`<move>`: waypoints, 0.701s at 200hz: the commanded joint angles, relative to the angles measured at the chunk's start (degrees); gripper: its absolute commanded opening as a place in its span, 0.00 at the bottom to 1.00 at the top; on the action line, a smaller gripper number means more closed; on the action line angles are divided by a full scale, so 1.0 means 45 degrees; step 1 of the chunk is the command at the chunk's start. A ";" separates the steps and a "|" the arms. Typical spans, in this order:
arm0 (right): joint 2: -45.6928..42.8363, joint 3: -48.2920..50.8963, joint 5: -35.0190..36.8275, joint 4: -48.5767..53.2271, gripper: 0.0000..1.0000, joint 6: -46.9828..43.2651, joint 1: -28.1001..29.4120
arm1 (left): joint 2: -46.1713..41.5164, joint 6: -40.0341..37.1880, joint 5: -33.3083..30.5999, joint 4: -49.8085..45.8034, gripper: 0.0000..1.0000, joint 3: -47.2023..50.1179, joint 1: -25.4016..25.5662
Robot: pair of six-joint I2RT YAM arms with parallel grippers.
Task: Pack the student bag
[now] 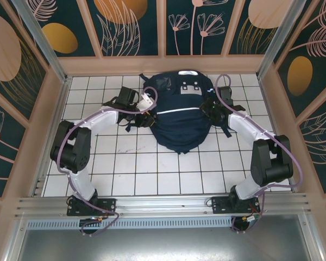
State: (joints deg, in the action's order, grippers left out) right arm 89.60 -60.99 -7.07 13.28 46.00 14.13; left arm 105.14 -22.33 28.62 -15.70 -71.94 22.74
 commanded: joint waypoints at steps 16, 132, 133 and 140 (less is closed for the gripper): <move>-0.0387 0.0096 0.0471 -0.0431 0.21 0.0235 0.0063 | 0.0656 -0.0769 0.1216 -0.0340 0.32 -0.1060 -0.0134; -0.0680 0.0119 0.0787 0.0065 0.26 0.0204 0.0078 | 0.0949 -0.1013 0.1618 -0.1871 0.00 -0.1942 -0.0151; -0.0696 0.0127 0.0789 0.0081 0.26 0.0206 0.0080 | 0.0892 -0.0985 0.1603 -0.1837 0.00 -0.1903 -0.0151; -0.0782 0.0224 0.0853 0.0173 0.28 0.0154 0.0086 | 0.0620 -0.0721 0.1530 -0.1639 0.00 -0.1630 -0.0154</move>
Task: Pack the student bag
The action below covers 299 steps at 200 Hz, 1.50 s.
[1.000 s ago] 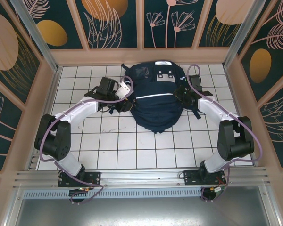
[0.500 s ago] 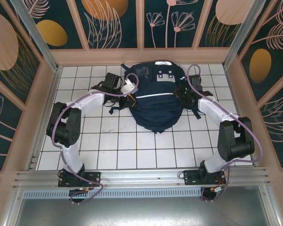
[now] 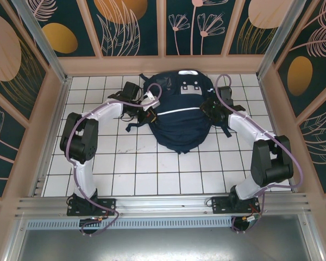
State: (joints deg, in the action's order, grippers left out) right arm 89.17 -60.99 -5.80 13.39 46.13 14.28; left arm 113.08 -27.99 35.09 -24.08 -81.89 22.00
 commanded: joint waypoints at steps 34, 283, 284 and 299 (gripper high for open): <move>-0.1646 0.0935 0.1126 0.0837 0.53 -0.0561 0.0136 | -0.2382 0.2522 -0.0450 0.1210 0.00 0.1783 0.0014; -0.2023 0.4775 -0.1454 -0.4314 0.19 0.2993 0.2486 | -0.4257 0.8623 -0.1049 0.3753 0.00 0.4079 0.3173; -0.2022 0.4770 -0.1459 -0.4318 0.19 0.3002 0.2507 | -0.4244 0.8642 -0.1074 0.3829 0.00 0.4077 0.3214; -0.1963 0.4784 -0.1462 -0.4323 0.18 0.2985 0.2676 | -0.3891 0.9386 -0.1696 0.4437 0.00 0.4041 0.3757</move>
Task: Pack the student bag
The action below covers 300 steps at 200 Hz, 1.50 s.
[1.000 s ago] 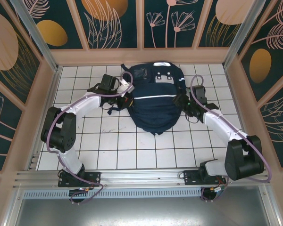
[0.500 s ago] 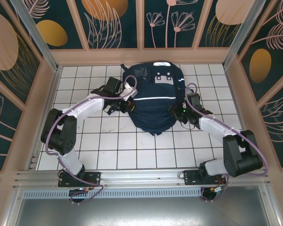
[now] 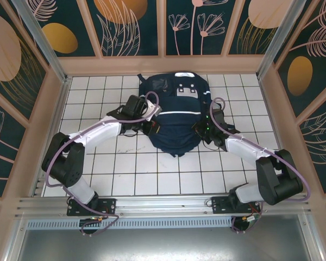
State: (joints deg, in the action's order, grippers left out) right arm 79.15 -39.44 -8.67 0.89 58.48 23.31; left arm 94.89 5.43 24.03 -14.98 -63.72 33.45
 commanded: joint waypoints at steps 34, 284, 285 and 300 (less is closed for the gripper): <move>0.0102 0.0085 -0.0748 -0.1315 0.19 0.0141 0.0818 | 0.1230 0.2964 0.0460 0.2630 0.00 -0.0914 0.1938; 0.3312 -0.6385 0.5739 0.5028 0.54 -0.9253 0.5860 | -0.4337 0.9615 -0.4903 0.2168 0.78 0.3204 -0.0930; 0.3320 -0.6379 0.5746 0.5023 0.54 -0.9269 0.5858 | -0.4343 0.9634 -0.4917 0.2163 0.78 0.3204 -0.0930; 0.3613 -0.6522 0.5784 0.4982 0.53 -0.9475 0.5821 | -0.4366 0.9726 -0.5082 0.2153 0.79 0.3238 -0.0930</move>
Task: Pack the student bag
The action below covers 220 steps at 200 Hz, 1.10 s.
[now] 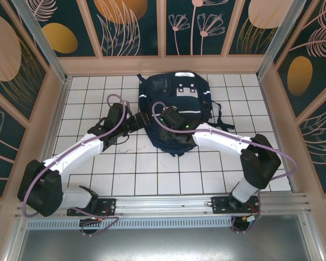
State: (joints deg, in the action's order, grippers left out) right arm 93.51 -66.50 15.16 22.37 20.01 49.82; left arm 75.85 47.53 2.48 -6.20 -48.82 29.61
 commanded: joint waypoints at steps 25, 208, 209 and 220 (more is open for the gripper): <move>0.0821 -0.0736 0.0568 0.0129 0.48 -0.1108 -0.0153 | -0.0089 0.0499 -0.0334 0.0214 0.79 -0.0031 -0.0095; -0.0386 0.0573 -0.3235 -0.2196 0.43 0.0976 -0.1660 | 0.0944 0.2047 0.1893 0.2412 0.73 0.0356 -0.0095; -0.0379 0.0566 -0.3233 -0.2168 0.43 0.0989 -0.1659 | 0.0970 0.2080 0.1911 0.2441 0.72 0.0356 -0.0095; -0.0241 0.0502 -0.2868 -0.1972 0.45 0.1121 -0.1667 | 0.1298 0.2436 0.2268 0.2849 0.68 0.0293 -0.0105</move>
State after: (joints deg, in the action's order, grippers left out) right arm 92.40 -63.90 -0.38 14.66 22.09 42.94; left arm 78.87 54.30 7.77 0.47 -47.99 29.61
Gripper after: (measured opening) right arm 0.430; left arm 0.717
